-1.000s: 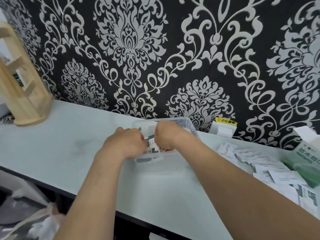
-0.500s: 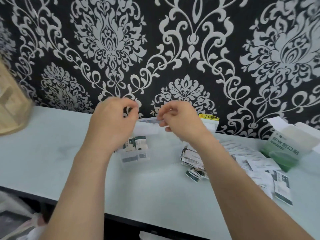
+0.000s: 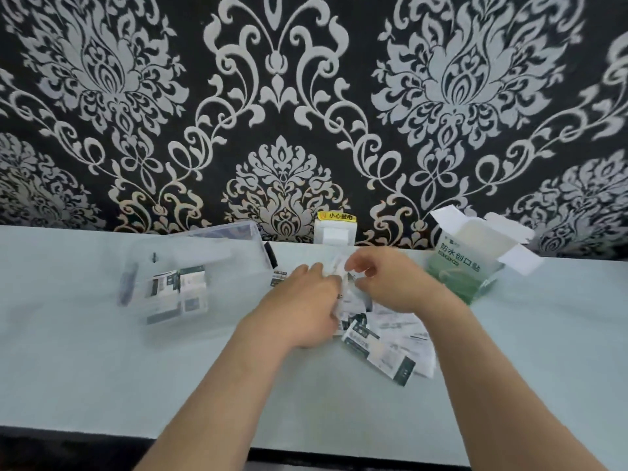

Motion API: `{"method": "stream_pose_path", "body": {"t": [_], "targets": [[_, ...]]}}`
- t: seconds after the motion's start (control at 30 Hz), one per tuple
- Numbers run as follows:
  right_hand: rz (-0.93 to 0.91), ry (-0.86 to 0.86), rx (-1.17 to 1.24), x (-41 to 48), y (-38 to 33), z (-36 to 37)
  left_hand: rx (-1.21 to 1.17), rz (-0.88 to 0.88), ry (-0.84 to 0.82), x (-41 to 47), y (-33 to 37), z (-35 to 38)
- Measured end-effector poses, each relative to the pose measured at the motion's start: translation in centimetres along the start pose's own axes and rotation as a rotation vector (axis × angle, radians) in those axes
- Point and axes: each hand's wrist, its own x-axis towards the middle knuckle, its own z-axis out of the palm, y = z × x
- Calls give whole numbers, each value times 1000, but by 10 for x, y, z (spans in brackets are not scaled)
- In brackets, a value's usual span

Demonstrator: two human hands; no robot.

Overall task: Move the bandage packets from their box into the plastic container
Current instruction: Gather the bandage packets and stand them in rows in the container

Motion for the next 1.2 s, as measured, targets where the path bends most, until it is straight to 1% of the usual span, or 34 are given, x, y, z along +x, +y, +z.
{"method": "stream_pose_path", "body": {"t": [0.13, 0.3, 0.5, 0.63, 0.7, 0.77, 0.83, 0.9, 0.93, 0.97, 1.0, 1.07, 1.13, 1.2], "targets": [[-54, -70, -32, 6, 9, 6, 27, -75, -84, 12, 2, 10], [-102, -77, -44, 13, 11, 11, -55, -83, -52, 16, 1, 7], [-93, -27, 24, 15, 12, 14, -117, -92, 142, 15, -3, 5], [-76, 0, 144, 11, 17, 6, -309, -78, 338, 15, -6, 1], [-56, 46, 214, 10, 22, 2, -377, -80, 457, 12, -5, -4], [-34, 123, 294, 8, 24, -4, -506, -70, 602, 7, -2, -11], [-11, 182, 366, 6, 25, -9, -716, -75, 753, 2, 4, -18], [-11, 216, 397, 4, 26, -14, -892, -113, 840, -1, 8, -22], [-22, 225, 377, 3, 27, -16, -972, -134, 840, -2, 10, -23], [-38, 232, 344, 1, 26, -18, -1056, -149, 802, -2, 10, -24], [-56, 241, 314, -1, 23, -20, -1130, -159, 736, -1, 9, -24], [-106, 268, 309, -6, 17, -24, -1206, -163, 559, 1, 10, -21], [-147, 277, 387, -10, 8, -26, -1261, -154, 413, 3, 13, -18], [-124, 279, 518, -11, 2, -23, -1380, -147, 333, 4, 18, -15]]}}
